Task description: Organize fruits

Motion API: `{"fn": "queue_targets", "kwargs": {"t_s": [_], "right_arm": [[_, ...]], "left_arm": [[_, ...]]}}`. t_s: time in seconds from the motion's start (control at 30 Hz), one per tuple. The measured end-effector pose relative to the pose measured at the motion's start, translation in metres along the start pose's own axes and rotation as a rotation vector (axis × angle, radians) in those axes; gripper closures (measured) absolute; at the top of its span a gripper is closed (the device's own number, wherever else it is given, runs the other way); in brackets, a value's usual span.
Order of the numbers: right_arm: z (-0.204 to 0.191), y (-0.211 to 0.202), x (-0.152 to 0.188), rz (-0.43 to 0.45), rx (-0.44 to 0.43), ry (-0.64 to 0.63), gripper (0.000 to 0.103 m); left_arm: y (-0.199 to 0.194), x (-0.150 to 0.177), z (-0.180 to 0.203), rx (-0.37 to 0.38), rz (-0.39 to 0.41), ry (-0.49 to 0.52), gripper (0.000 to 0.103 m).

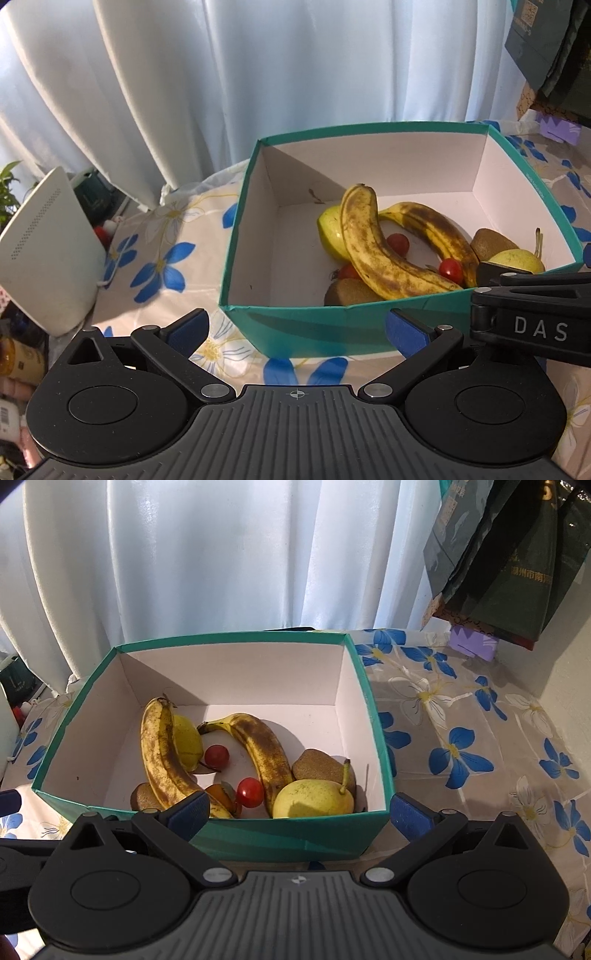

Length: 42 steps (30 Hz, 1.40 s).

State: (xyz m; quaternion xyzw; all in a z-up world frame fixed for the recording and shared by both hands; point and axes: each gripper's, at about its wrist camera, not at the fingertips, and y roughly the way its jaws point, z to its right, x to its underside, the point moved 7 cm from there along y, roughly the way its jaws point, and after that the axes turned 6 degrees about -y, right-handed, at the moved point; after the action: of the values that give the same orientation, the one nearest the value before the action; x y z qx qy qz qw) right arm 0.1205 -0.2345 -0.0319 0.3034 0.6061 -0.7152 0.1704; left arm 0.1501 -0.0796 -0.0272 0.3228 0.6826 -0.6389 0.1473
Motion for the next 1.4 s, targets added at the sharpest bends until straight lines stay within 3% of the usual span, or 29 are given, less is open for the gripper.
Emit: {"fn": "queue_targets", "kwargs": {"t_s": [0.3, 1.4], "right_arm": [[-0.007, 0.001, -0.001, 0.01, -0.034, -0.004, 0.0], [-0.006, 0.002, -0.001, 0.018, -0.032, -0.007, 0.0]], "left_arm": [[0.007, 0.001, -0.003, -0.014, -0.024, -0.012, 0.0], [0.013, 0.005, -0.002, -0.003, -0.059, -0.023, 0.0]]}}
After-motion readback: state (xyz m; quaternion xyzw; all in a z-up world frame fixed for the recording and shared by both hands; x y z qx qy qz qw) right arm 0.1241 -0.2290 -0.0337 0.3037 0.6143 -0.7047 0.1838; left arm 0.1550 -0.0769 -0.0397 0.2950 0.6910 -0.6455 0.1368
